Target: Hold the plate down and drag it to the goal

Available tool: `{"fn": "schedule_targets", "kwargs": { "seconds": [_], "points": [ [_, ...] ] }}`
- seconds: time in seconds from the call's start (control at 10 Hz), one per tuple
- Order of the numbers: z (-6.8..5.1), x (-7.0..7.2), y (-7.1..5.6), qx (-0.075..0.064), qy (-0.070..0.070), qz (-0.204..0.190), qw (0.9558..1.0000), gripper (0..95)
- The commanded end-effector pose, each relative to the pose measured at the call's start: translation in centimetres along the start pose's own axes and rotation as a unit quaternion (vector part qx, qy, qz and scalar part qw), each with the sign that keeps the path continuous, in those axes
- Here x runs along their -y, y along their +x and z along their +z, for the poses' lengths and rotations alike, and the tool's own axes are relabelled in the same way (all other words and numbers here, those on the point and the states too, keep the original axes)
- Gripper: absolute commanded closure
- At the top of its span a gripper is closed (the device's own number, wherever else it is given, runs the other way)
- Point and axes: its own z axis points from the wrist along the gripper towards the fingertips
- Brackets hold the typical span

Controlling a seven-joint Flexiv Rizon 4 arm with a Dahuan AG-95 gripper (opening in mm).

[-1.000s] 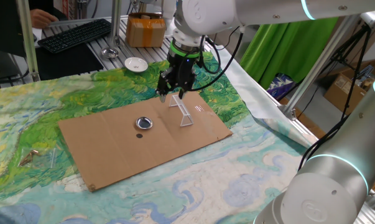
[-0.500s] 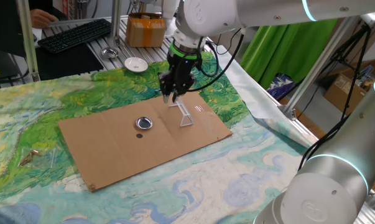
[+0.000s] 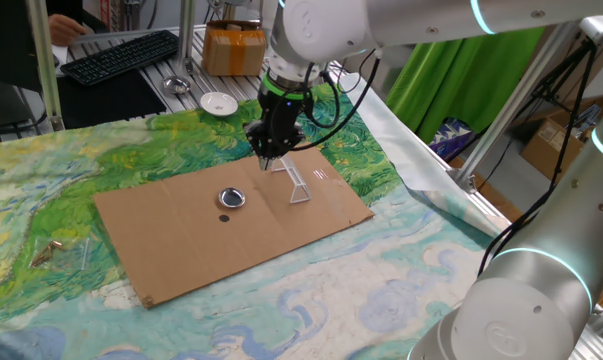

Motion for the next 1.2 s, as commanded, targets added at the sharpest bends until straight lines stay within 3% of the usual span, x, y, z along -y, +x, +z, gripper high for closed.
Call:
{"fn": "schedule_targets", "kwargs": {
  "seconds": [0.1,0.5,0.9,1.2],
  "points": [
    [0.4,-0.1,-0.1,0.001,0.0,-0.013,0.9999,95.0],
    [1.8,-0.6,-0.5,0.003,-0.001,-0.018,0.9998,95.0],
    [5.1,-1.8,-1.4,0.006,-0.003,-0.02,0.9998,95.0],
    [6.5,-2.7,-2.3,0.008,-0.003,-0.02,0.9998,95.0]
  ]
}}
